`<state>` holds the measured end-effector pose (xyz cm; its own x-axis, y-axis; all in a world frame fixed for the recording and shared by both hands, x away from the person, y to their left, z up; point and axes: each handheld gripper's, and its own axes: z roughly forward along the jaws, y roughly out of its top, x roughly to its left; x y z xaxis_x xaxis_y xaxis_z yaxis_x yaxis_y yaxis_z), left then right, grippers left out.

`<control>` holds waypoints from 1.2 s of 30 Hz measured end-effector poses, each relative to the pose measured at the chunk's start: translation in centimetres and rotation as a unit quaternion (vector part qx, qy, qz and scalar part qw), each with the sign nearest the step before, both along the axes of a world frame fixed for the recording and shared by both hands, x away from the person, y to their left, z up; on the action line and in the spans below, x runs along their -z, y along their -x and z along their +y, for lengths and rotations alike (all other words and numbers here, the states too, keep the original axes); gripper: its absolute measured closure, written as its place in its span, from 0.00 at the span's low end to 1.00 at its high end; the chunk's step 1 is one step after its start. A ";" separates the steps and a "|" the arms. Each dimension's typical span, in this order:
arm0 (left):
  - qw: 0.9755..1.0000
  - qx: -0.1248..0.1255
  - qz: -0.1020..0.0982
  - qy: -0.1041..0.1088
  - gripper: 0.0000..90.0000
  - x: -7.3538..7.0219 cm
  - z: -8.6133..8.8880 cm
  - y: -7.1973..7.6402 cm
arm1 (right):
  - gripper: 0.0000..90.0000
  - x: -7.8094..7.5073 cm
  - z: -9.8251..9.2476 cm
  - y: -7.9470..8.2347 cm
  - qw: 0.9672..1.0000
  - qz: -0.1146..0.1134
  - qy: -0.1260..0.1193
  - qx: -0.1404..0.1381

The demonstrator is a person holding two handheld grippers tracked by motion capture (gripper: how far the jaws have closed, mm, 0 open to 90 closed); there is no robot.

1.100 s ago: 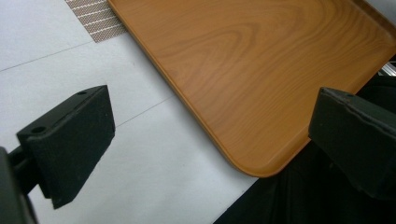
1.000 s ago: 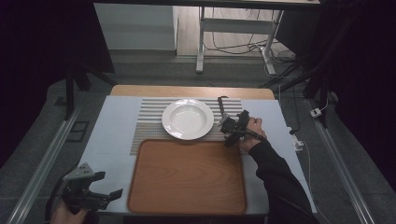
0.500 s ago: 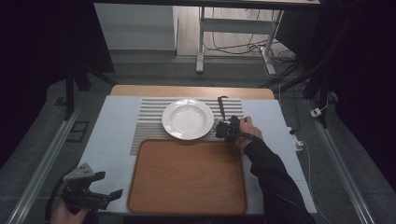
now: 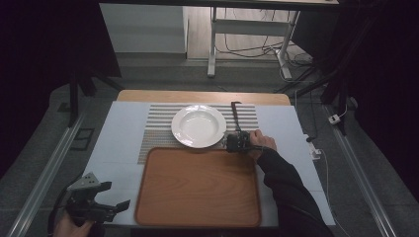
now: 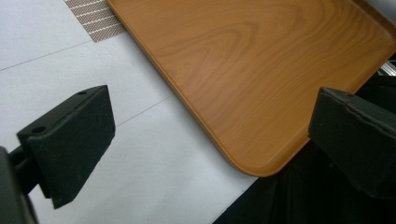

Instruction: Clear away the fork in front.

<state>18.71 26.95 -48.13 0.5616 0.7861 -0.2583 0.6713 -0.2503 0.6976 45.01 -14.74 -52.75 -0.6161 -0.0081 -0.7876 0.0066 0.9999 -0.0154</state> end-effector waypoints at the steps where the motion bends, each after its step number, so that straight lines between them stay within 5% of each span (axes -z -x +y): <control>1: 1.000 0.000 0.000 0.000 0.01 0.0 0.0 0.0 | 0.99 0.0 0.0 0.0 1.000 0.000 0.000 0.000; 4: 1.000 0.001 -0.001 0.000 0.01 0.0 0.0 0.0 | 1.00 -0.8 -0.2 0.4 1.000 -0.004 -0.027 -0.002; 7: 1.000 0.001 -0.001 0.000 0.01 0.0 0.0 0.0 | 1.00 -1.9 -0.5 0.7 0.999 0.017 -0.047 -0.001; 9: 1.000 0.002 -0.002 -0.001 0.01 0.0 0.0 0.0 | 1.00 -2.1 -0.6 1.0 0.999 0.005 -0.047 0.007; 10: 1.000 0.002 -0.002 -0.002 0.01 0.0 0.0 0.0 | 1.00 -2.6 -0.9 1.3 0.997 0.015 -0.075 0.010; 17: 1.000 0.006 -0.005 -0.003 0.01 0.0 -0.1 0.1 | 1.00 -4.4 -2.0 2.2 0.990 0.029 -0.135 0.023; 18: 1.000 0.006 -0.005 -0.002 0.01 0.0 -0.1 0.1 | 1.00 -5.0 -2.4 2.7 0.985 0.043 -0.163 0.029; 19: 1.000 0.006 -0.005 -0.002 0.01 0.0 -0.1 0.1 | 1.00 -5.0 -2.4 2.7 0.985 0.043 -0.163 0.029; 20: 1.000 0.006 -0.005 -0.002 0.01 0.0 -0.1 0.1 | 1.00 -5.4 -2.7 3.2 0.979 0.049 -0.192 0.036; 24: 1.000 0.006 -0.005 -0.002 0.01 -0.1 -0.1 0.1 | 1.00 -6.3 -3.7 4.1 0.968 0.066 -0.239 0.040; 25: 1.000 0.006 -0.005 -0.002 0.01 -0.1 -0.1 0.1 | 1.00 -6.3 -3.7 4.1 0.968 0.066 -0.239 0.040; 27: 1.000 0.007 -0.005 -0.001 0.01 -0.1 -0.1 0.1 | 1.00 -6.9 -4.2 4.5 0.959 0.082 -0.266 0.044; 28: 1.000 0.007 -0.006 -0.002 0.01 -0.1 -0.1 0.1 | 1.00 -7.3 -4.7 4.9 0.951 0.094 -0.293 0.044; 30: 1.000 0.008 -0.007 -0.004 0.01 -0.1 -0.2 0.1 | 1.00 -7.7 -5.1 5.4 0.942 0.101 -0.317 0.045; 33: 1.000 0.009 -0.007 -0.003 0.01 -0.1 -0.2 0.1 | 1.00 -8.1 -5.6 5.9 0.934 0.112 -0.337 0.046; 34: 1.000 0.008 -0.008 -0.003 0.01 -0.1 -0.1 0.1 | 1.00 -8.5 -6.2 6.4 0.925 0.123 -0.356 0.042; 35: 1.000 0.009 -0.007 -0.003 0.01 -0.1 -0.2 0.1 | 1.00 -8.6 -6.5 6.6 0.921 0.128 -0.366 0.041; 36: 1.000 0.009 -0.007 -0.003 0.01 -0.1 -0.2 0.1 | 1.00 -8.6 -6.5 6.6 0.921 0.128 -0.366 0.041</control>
<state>18.62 26.80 -48.05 0.5789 0.7775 -0.2457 0.6564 -0.2656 0.7061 38.43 -21.27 -44.11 -0.7576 0.5223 -0.3915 0.1725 0.7387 0.6516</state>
